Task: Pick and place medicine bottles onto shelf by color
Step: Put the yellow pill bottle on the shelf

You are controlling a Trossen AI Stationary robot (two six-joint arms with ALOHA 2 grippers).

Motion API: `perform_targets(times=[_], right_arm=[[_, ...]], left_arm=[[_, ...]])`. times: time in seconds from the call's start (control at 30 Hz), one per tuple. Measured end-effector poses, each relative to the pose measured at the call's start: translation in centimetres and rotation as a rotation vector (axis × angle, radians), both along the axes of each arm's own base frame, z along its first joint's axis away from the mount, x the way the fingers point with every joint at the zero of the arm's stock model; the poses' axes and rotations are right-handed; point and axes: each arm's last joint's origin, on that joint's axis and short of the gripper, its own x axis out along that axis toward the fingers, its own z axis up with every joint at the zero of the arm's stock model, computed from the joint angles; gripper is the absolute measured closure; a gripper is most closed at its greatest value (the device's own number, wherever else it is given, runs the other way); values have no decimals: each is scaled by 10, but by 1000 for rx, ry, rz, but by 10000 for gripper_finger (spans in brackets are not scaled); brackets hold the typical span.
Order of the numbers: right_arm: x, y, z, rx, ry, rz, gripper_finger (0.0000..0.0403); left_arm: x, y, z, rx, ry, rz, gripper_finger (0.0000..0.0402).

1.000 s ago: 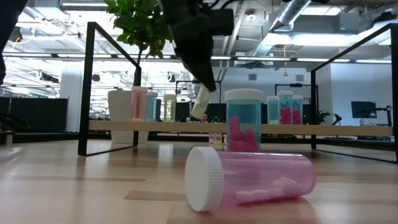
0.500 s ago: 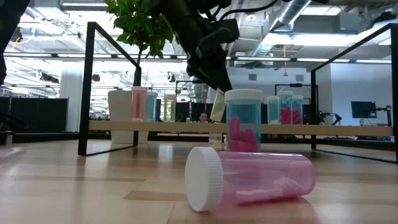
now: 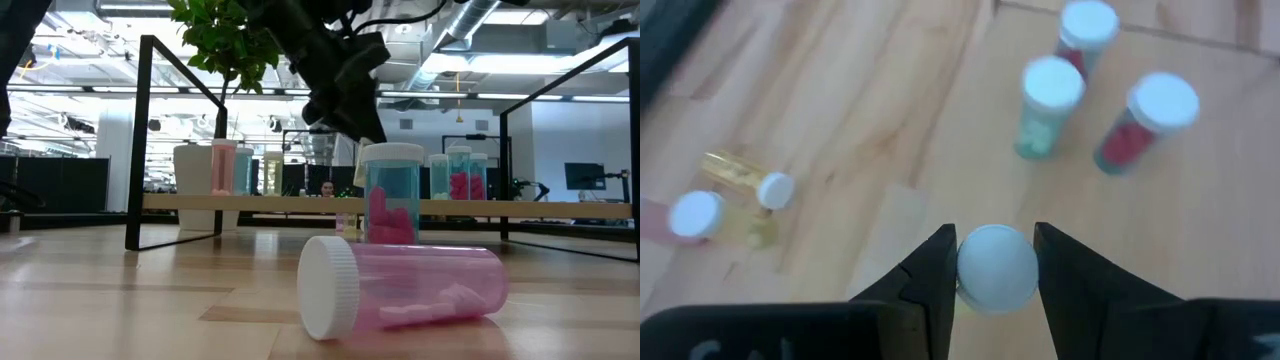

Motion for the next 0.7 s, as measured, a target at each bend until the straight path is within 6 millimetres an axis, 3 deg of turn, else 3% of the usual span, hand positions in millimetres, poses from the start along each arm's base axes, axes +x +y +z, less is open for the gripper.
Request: perform_targets(times=[0.7], right_arm=[[0,0,0,2,-5,0,249]], left_arm=[[20,1,-17,-87,-110,55,299]])
